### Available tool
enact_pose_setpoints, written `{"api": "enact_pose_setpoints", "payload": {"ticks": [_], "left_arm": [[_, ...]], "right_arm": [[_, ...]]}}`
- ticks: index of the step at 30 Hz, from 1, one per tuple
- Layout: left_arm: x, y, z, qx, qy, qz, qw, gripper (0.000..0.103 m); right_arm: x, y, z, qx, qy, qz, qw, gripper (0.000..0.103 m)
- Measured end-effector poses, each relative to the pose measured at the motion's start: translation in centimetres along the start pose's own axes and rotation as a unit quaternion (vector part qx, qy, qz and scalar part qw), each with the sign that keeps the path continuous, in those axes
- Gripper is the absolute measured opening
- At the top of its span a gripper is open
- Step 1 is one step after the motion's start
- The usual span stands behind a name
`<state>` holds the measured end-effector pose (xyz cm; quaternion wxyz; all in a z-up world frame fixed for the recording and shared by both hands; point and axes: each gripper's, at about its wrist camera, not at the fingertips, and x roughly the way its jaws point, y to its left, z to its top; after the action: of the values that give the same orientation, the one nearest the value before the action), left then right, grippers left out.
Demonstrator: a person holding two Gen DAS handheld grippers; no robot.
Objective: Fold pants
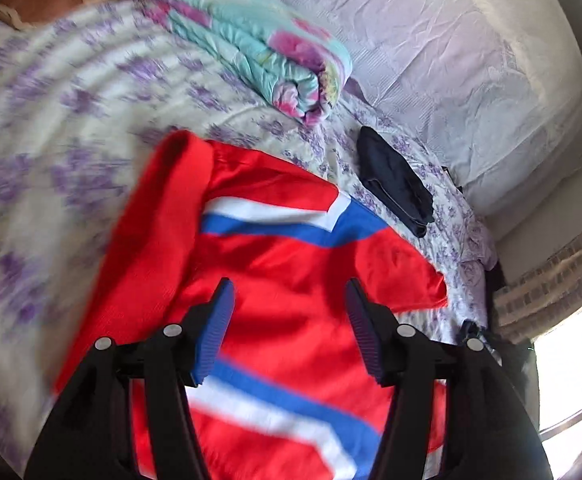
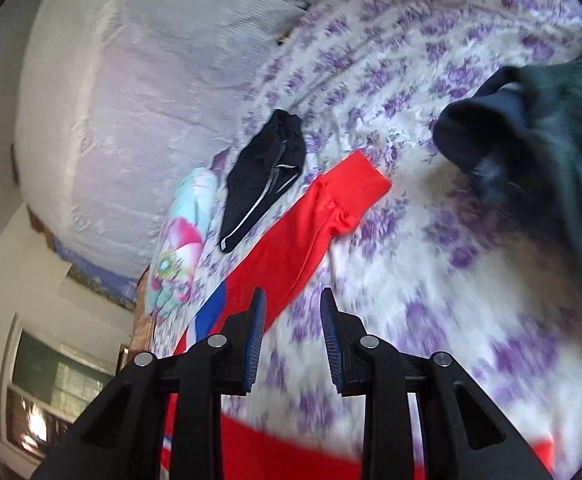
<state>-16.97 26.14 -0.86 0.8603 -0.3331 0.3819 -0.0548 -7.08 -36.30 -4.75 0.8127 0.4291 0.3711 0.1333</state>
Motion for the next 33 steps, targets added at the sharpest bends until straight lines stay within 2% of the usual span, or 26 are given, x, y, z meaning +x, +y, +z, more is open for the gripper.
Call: {"api": "enact_pose_setpoints", "payload": {"ticks": [2, 6, 10, 13, 14, 15, 18, 20, 24, 25, 28, 30, 33], "left_arm": [[1.1, 0.3, 1.3, -0.003, -0.005, 0.015, 0.9999, 0.055], [3.3, 0.8, 3.7, 0.012, -0.022, 0.072, 0.9971, 0.055], [5.6, 2.4, 4.7, -0.008, -0.013, 0.075, 0.9971, 0.055], [6.1, 3.6, 4.6, -0.019, -0.017, 0.059, 0.9979, 0.056], [6.0, 3.6, 4.5, -0.016, -0.02, 0.057, 0.9981, 0.056], [5.9, 3.5, 4.4, -0.01, -0.021, 0.057, 0.9981, 0.056], [6.0, 3.2, 4.1, 0.003, -0.025, 0.061, 0.9978, 0.056], [6.0, 3.1, 4.1, 0.006, -0.025, 0.063, 0.9977, 0.057], [6.7, 2.8, 4.4, 0.014, -0.019, 0.056, 0.9982, 0.063], [6.9, 2.6, 4.6, 0.018, -0.017, 0.058, 0.998, 0.065], [7.5, 2.0, 4.8, 0.038, -0.015, 0.074, 0.9964, 0.068], [7.4, 1.8, 4.6, 0.047, -0.016, 0.077, 0.9958, 0.068], [6.3, 1.5, 4.3, 0.048, -0.024, 0.07, 0.9961, 0.068]], "right_arm": [[2.6, -0.6, 1.3, 0.023, 0.001, -0.02, 1.0, 0.029], [5.7, -2.3, 2.8, 0.054, -0.006, -0.056, 0.997, 0.029], [7.5, -3.8, 3.5, 0.09, -0.011, -0.051, 0.995, 0.03], [8.3, -3.4, 4.1, 0.067, -0.024, -0.065, 0.995, 0.026], [8.1, -3.0, 4.1, 0.048, -0.029, -0.074, 0.996, 0.024], [8.0, -2.5, 4.5, 0.023, -0.04, -0.085, 0.995, 0.012], [5.8, -0.6, 4.9, -0.04, -0.072, -0.081, 0.993, 0.011], [4.4, -0.6, 5.0, -0.044, -0.075, -0.075, 0.993, 0.011], [3.8, -2.9, 4.7, -0.056, -0.052, -0.121, 0.99, 0.011], [4.3, -4.3, 4.8, -0.038, -0.034, -0.115, 0.992, 0.011], [4.0, -5.8, 4.9, 0.002, -0.03, -0.079, 0.996, 0.01], [2.3, -5.5, 4.2, 0.006, -0.057, -0.075, 0.996, 0.013], [-1.3, -4.3, 2.6, -0.023, -0.133, -0.121, 0.983, 0.02]]}}
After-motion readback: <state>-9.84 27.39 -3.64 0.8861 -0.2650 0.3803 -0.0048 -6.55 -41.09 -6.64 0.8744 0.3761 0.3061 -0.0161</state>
